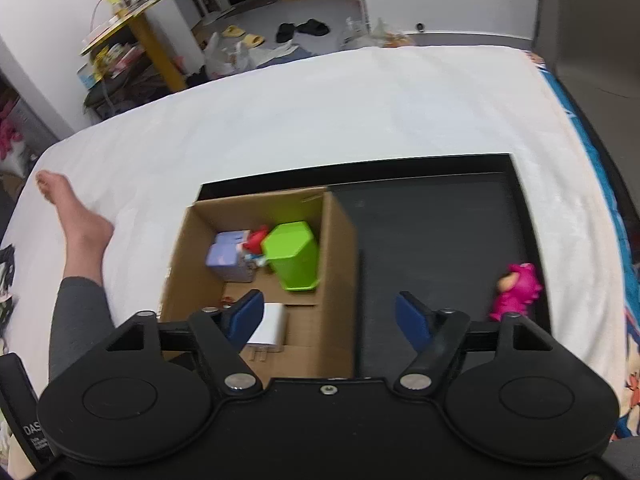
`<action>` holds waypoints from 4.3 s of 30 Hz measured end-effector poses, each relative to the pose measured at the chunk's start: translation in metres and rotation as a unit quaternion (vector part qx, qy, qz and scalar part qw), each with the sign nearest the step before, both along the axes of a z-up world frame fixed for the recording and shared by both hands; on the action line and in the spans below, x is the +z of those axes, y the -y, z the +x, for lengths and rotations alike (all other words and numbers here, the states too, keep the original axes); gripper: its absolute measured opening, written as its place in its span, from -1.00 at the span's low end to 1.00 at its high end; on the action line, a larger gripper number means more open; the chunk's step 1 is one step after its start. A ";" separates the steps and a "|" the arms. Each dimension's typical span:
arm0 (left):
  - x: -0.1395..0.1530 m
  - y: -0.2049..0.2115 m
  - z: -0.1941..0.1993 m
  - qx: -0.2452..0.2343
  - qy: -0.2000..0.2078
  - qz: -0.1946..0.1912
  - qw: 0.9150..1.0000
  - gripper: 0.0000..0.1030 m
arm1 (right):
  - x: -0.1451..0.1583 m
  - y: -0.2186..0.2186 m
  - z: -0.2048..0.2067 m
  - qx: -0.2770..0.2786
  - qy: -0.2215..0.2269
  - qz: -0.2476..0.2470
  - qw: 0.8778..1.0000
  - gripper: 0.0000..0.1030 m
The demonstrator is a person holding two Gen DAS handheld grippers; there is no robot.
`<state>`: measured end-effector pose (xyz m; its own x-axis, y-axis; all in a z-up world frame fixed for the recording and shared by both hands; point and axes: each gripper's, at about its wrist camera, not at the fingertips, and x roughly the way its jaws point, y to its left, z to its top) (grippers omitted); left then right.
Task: Organize rigid objects
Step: 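Move the open right tool to the magenta pink figure on the tray, then close the right tool on the magenta pink figure and lift it, then carry the pink figure over the box and lower it inside, then open the right tool to release the pink figure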
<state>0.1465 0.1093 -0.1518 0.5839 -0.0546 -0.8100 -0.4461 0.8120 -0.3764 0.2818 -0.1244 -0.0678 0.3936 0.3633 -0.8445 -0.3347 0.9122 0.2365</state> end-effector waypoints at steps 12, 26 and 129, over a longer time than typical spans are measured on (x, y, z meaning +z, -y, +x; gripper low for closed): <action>-0.002 0.001 0.001 -0.001 -0.004 0.007 1.000 -0.60 | -0.008 0.053 0.016 -0.063 -0.002 0.002 0.998 0.57; -0.003 0.001 0.004 0.001 -0.009 0.010 1.000 -0.60 | -0.045 0.099 0.046 -0.131 -0.028 0.007 0.991 0.66; -0.001 -0.011 -0.001 -0.003 0.000 -0.028 1.000 -0.55 | -0.032 -0.088 -0.008 0.039 0.018 -0.113 0.993 -0.32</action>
<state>0.1453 0.1208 -0.1528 0.5839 -0.1029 -0.8053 -0.4416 0.7921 -0.4214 0.2734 -0.0368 -0.0993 0.4037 0.1961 -0.8936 -0.4103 0.9118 0.0148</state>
